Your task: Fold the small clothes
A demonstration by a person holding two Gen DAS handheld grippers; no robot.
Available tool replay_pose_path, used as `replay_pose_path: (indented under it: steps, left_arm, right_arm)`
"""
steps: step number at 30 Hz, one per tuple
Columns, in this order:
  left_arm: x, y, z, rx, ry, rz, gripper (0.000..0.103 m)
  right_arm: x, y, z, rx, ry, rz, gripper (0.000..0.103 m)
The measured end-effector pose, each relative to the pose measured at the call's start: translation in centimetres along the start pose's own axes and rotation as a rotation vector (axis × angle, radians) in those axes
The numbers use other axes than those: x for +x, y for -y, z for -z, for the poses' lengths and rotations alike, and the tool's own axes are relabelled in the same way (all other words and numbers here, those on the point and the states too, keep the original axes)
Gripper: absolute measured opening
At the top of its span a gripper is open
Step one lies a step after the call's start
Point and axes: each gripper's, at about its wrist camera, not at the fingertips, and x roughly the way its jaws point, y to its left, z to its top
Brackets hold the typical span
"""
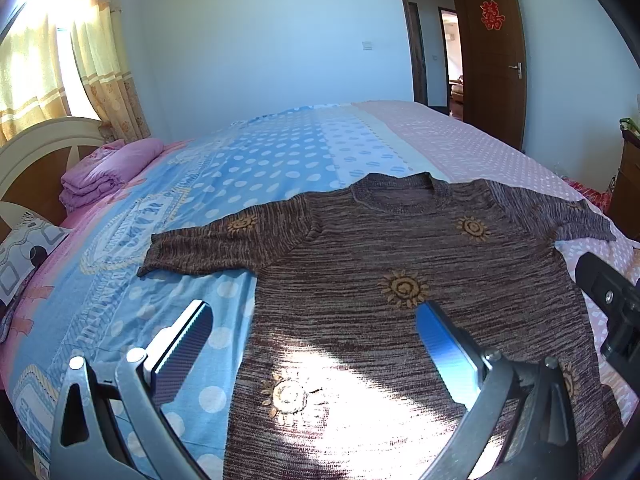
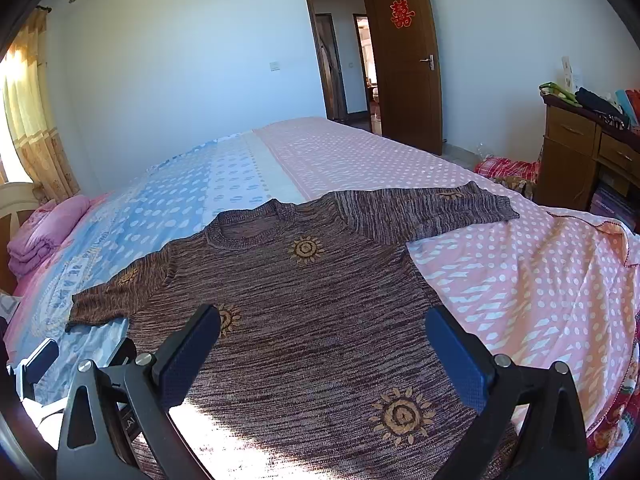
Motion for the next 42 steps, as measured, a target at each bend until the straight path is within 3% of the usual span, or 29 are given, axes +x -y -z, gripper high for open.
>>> replay_pose_path:
  steps: [26, 35, 38, 42]
  left_arm:
    - [1.0, 0.4, 0.5, -0.011, -0.016, 0.013, 0.103]
    - [3.4, 0.1, -0.2, -0.053, -0.076, 0.073, 0.103]
    - [4.2, -0.1, -0.6, -0.053, -0.063, 0.101, 0.103]
    - [5.6, -1.8, -2.2, -0.086, -0.077, 0.152, 0.103]
  right_arm:
    - [0.4, 0.3, 0.1, 0.004, -0.018, 0.000, 0.102]
    - [1.9, 1.0, -2.2, 0.017, -0.014, 0.015, 0.102]
    - [2.7, 1.7, -3.2, 0.019, -0.003, 0.043, 0.102]
    - [5.4, 3.9, -4.1, 0.047, -0.051, 0.037, 0.102]
